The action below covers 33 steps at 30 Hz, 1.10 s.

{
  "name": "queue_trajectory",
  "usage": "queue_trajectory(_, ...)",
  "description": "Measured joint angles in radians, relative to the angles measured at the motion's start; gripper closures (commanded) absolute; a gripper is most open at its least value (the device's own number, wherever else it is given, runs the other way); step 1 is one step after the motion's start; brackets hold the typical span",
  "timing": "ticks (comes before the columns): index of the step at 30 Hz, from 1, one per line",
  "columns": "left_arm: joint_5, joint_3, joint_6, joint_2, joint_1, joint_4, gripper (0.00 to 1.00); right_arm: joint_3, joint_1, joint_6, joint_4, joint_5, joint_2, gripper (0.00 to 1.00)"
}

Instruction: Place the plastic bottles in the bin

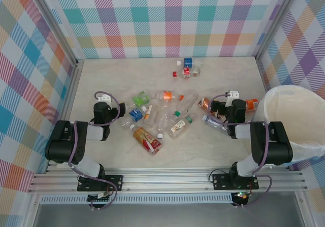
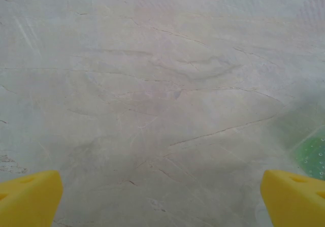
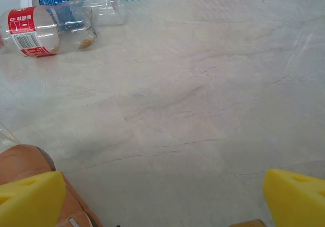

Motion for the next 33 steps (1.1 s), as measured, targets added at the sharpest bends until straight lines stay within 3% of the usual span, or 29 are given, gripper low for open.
queue_trajectory(25, 0.004, 0.0, 0.001, 0.0, 0.0, 0.0, 0.0, 0.0, 0.001, -0.001, -0.005, -0.005, -0.001, 0.0)
queue_trajectory(33, -0.006, 0.023, 0.002, -0.148, 0.0, -0.153, 0.0, 0.121, 0.006, 0.004, -0.294, -0.035, -0.172, 0.0)
